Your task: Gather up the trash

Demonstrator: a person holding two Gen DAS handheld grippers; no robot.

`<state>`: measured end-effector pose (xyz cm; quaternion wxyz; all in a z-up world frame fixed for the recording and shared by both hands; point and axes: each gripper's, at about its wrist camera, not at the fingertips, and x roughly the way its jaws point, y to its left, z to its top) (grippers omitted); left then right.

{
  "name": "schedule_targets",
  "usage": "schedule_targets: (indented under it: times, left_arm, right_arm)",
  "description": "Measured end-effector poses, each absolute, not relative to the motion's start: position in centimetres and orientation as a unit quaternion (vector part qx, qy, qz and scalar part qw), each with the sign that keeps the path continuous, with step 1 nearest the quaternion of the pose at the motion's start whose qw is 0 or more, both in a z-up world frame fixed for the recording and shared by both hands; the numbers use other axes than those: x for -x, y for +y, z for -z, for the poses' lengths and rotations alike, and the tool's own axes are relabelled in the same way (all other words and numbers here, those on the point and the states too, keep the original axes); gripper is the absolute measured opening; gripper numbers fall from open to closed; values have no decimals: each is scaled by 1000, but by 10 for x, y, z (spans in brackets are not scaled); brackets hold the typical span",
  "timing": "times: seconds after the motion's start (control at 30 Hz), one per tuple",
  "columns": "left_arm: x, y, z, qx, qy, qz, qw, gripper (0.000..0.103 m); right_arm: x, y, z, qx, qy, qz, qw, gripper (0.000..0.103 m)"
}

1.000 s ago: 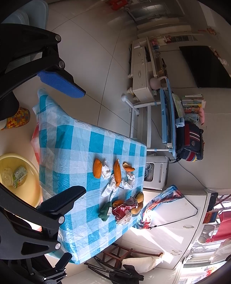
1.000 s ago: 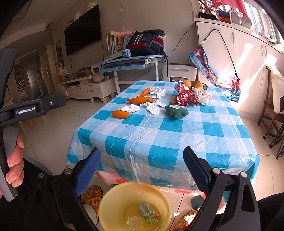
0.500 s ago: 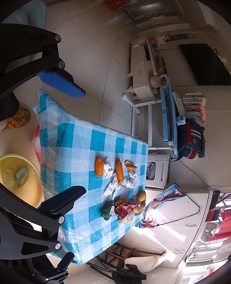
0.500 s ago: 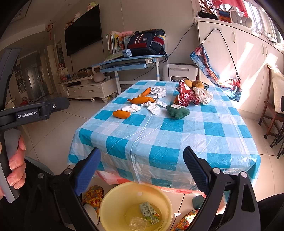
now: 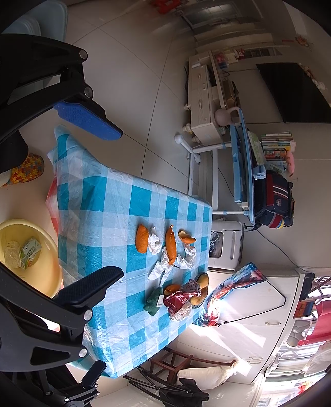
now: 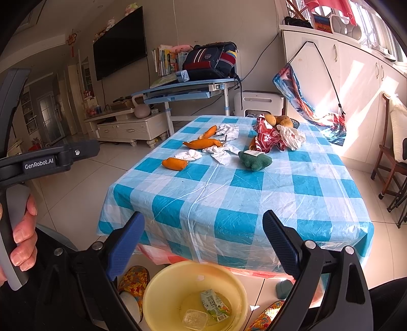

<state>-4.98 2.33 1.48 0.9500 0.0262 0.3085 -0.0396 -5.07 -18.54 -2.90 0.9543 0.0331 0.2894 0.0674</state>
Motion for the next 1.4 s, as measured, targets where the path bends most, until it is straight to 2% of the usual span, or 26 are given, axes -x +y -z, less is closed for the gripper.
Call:
schedule_targets:
  times: [0.97, 1.4]
  left_arm:
    - [43, 31, -13, -6, 324, 53, 945, 96]
    - [-24, 28, -17, -8, 372, 98, 923, 96]
  right_arm:
    - [48, -187, 24, -43, 290, -69, 954, 90]
    - [-11, -225, 10, -58, 333, -97, 936, 90]
